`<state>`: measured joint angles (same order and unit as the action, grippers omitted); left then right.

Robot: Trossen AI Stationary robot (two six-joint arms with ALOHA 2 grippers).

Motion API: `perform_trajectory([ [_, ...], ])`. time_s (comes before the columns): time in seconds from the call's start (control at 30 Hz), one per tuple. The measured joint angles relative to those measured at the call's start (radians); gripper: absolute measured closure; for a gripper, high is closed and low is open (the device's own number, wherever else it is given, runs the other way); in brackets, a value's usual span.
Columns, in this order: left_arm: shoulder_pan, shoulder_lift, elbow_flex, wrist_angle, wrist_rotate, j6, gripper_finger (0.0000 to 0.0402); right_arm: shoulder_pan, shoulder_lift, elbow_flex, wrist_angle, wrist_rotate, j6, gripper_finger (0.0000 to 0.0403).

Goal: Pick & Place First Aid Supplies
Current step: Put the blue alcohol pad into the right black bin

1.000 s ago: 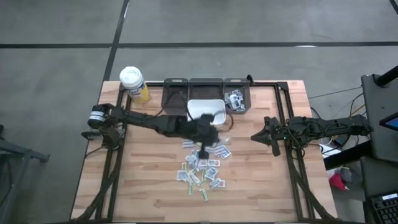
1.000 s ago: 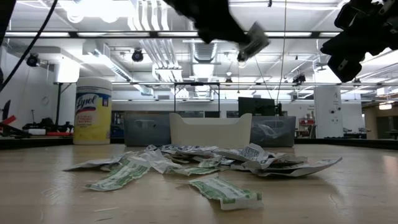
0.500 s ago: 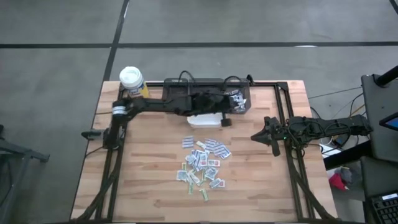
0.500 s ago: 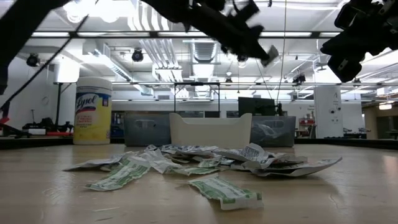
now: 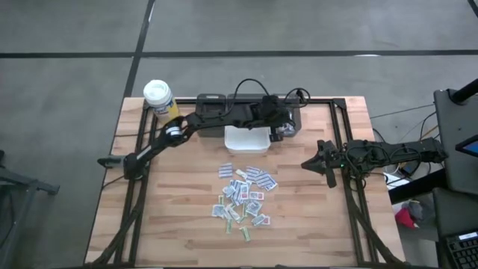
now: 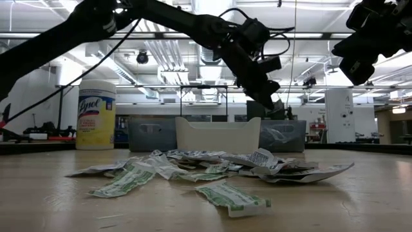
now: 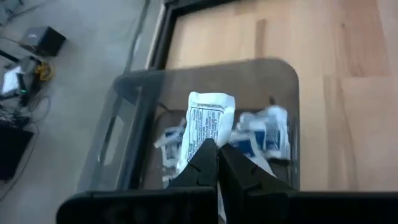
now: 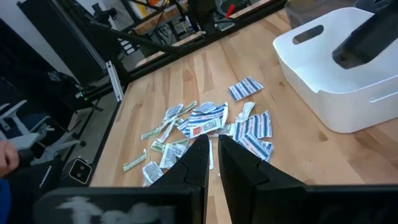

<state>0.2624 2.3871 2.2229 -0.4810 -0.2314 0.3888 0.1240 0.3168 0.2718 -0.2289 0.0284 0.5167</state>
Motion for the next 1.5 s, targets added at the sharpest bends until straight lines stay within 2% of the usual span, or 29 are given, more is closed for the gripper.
perform_trajectory([
  [0.17, 0.004, 0.006, 0.004, -0.035, 0.037, 0.003, 0.0382, 0.0, 0.0, 0.0, 0.0, 0.0, -0.003, 0.0369],
  [0.4, 0.006, -0.001, 0.012, -0.06, 0.001, -0.011, 0.0293, 0.0, 0.0, 0.0, 0.0, 0.0, -0.003, 0.0369],
  [0.53, -0.008, -0.055, 0.048, -0.203, -0.036, -0.102, 0.0269, 0.0, 0.0, 0.0, -0.001, 0.0, -0.004, 0.0369],
  [0.67, -0.048, -0.152, 0.053, -0.405, 0.034, -0.244, 0.0267, 0.0, 0.0, 0.0, -0.002, 0.0, -0.004, 0.0369],
  [0.8, -0.112, -0.214, 0.011, -0.601, 0.091, -0.319, 0.0266, 0.0, 0.0, 0.0, -0.003, 0.0, -0.004, 0.0369],
  [0.9, -0.168, -0.257, -0.05, -0.697, 0.092, -0.389, 0.0266, 0.0, 0.0, 0.0, -0.003, 0.0, -0.004, 0.0369],
  [1.03, -0.248, -0.319, -0.18, -0.705, 0.092, -0.49, 0.0266, 0.0, 0.0, 0.0, -0.006, 0.0, -0.004, 0.0369],
  [1.3, -0.393, -0.459, -0.5, -0.547, 0.114, -0.814, 0.0266, 0.0, 0.0, 0.0, -0.007, -0.001, -0.004, 0.0369],
  [1.5, -0.469, -0.495, -0.689, -0.376, 0.101, -0.994, 0.0266, 0.0, 0.0, 0.0, -0.007, -0.001, -0.004, 0.0369],
])
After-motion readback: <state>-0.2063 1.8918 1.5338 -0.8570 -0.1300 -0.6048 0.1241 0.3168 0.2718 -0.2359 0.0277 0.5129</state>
